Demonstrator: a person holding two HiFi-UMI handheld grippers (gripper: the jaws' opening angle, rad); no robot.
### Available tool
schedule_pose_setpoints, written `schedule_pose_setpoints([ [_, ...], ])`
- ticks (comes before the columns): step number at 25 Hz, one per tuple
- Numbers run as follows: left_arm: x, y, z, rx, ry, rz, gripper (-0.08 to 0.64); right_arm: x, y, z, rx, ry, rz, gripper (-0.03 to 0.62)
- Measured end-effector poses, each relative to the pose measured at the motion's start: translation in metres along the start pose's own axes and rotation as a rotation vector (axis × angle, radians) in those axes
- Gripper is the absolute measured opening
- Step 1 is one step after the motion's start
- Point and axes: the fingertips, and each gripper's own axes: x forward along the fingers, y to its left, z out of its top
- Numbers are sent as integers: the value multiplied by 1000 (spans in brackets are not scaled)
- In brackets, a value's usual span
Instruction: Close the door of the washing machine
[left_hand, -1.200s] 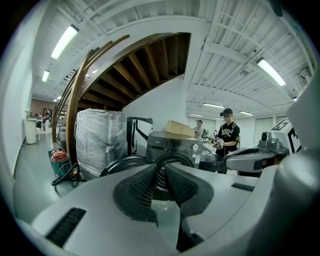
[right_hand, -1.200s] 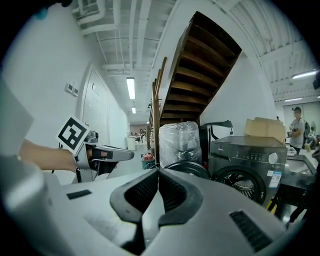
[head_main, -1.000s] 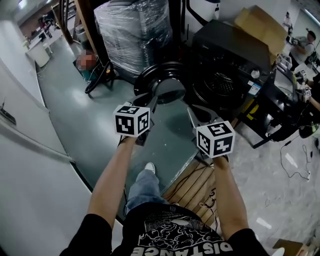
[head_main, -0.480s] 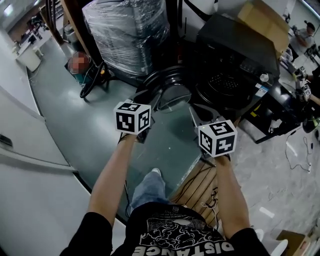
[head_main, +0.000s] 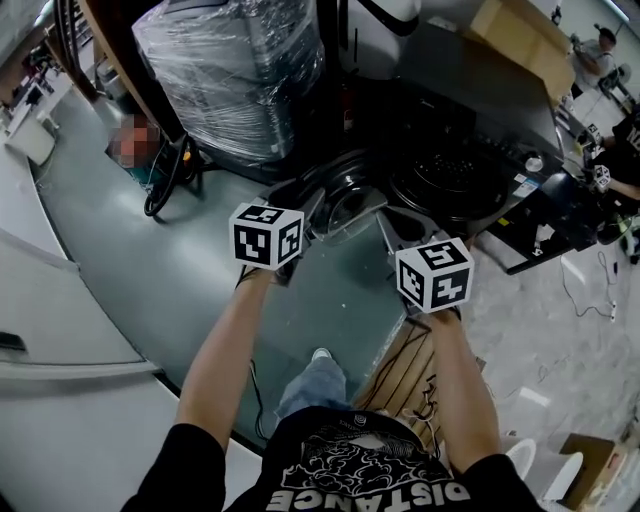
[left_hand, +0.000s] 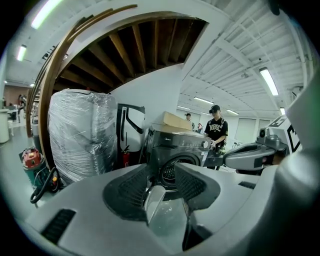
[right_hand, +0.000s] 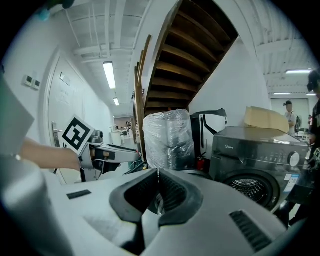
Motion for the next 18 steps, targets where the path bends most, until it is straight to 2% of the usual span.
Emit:
schedule_pose_setpoints([
  [5, 13, 18, 21, 5, 37, -55, 186, 14, -1, 27, 27, 13, -49, 21],
  [10, 16, 18, 37, 19, 79, -91, 196, 10, -4, 46, 50, 21, -77, 21],
  [18, 29, 20, 39, 62, 132, -131, 204, 17, -10, 53, 67, 27, -102, 23],
])
